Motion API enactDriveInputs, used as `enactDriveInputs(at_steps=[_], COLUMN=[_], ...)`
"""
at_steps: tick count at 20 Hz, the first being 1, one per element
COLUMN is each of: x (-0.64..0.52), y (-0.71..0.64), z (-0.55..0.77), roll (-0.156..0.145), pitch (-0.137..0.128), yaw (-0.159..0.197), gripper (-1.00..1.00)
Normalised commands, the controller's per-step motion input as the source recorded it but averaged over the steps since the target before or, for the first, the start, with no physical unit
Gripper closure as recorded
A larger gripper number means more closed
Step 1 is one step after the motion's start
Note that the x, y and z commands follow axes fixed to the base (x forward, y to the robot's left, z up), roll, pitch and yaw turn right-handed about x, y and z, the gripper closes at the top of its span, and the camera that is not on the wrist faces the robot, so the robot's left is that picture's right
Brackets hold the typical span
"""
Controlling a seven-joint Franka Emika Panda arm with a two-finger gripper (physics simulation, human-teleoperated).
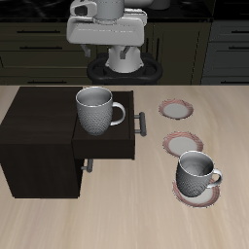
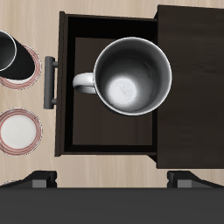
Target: Place the porcelain mug that is in the drawer onto the top of the cabinet and close the drawer
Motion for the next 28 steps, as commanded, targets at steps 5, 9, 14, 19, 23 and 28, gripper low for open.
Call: enactDriveInputs(at_steps=[5, 9, 14, 19, 23, 28], x=[0.23, 0.21, 0.21, 0.14, 0.05, 0.13], y=[-0.07, 0.01, 0.06, 0.10, 0.10, -0.06], z=[0.04, -0.03, -0.03, -0.16, -0.24, -0.23], roll=[-0.027, 0.011, -0.013, 0.000, 0.016, -0.018], pitch=[-0.034, -0.002, 0.006, 0.011, 0.029, 0.029], yaw=[0.043, 0.088, 0.084, 0.092, 0.035, 0.002], gripper=[-1.00, -1.00, -1.00, -1.00, -1.00, -1.00])
